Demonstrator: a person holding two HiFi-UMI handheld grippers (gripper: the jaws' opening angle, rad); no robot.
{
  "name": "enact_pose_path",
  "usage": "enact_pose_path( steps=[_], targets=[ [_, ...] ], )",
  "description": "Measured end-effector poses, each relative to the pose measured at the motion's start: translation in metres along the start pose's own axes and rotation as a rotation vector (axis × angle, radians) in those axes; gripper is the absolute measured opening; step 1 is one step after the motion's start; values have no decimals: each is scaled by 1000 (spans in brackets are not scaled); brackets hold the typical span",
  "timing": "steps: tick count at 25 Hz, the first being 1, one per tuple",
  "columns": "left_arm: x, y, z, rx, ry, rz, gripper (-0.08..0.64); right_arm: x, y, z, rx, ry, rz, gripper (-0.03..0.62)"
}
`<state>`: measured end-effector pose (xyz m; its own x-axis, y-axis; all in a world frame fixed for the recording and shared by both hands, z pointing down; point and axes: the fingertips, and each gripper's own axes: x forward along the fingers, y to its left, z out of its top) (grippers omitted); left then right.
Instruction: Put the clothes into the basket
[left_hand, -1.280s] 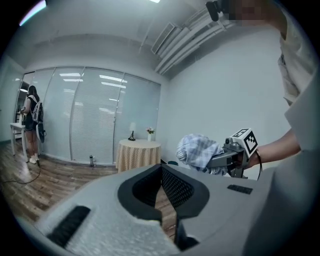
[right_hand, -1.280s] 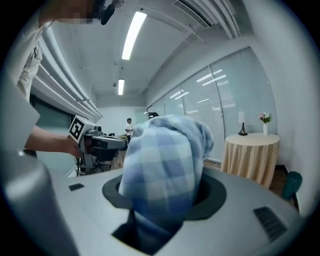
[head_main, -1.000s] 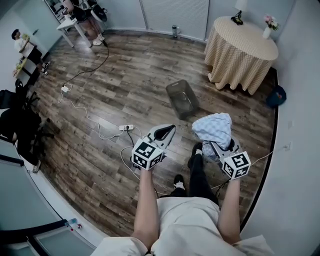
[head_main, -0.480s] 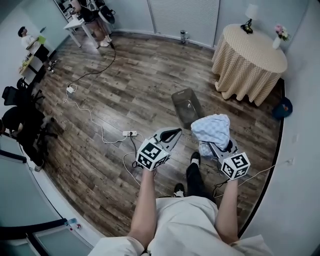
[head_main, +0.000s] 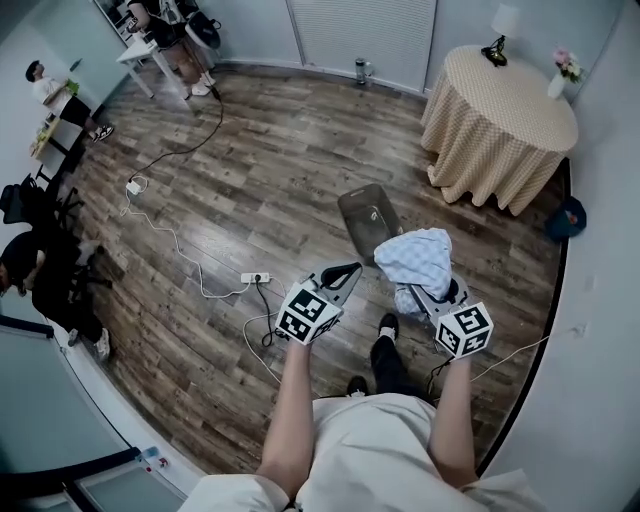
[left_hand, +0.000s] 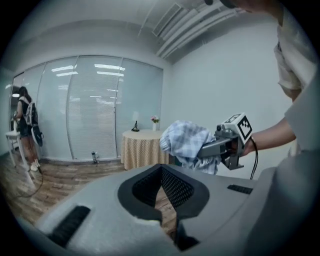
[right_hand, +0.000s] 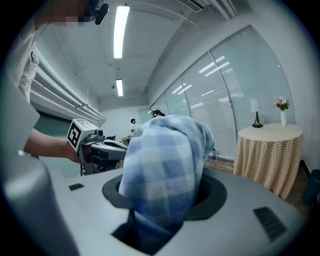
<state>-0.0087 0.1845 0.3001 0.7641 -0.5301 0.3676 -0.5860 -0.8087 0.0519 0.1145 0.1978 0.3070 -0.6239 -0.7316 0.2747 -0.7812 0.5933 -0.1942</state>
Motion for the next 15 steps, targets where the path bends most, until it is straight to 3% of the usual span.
enact_pose_path(
  steps=[2, 7, 11, 15],
  targets=[
    [9, 8, 3, 33, 32, 0, 12, 7, -8, 7, 2, -2, 20, 222],
    [34, 27, 29, 17, -16, -4, 12, 29, -35, 15, -35, 53, 18, 222],
    [49, 36, 22, 56, 52, -4, 12, 46, -45, 17, -51, 88, 53, 222],
    [61, 50, 28, 10, 32, 16, 12, 61, -55, 21, -53, 94, 91, 222]
  ],
)
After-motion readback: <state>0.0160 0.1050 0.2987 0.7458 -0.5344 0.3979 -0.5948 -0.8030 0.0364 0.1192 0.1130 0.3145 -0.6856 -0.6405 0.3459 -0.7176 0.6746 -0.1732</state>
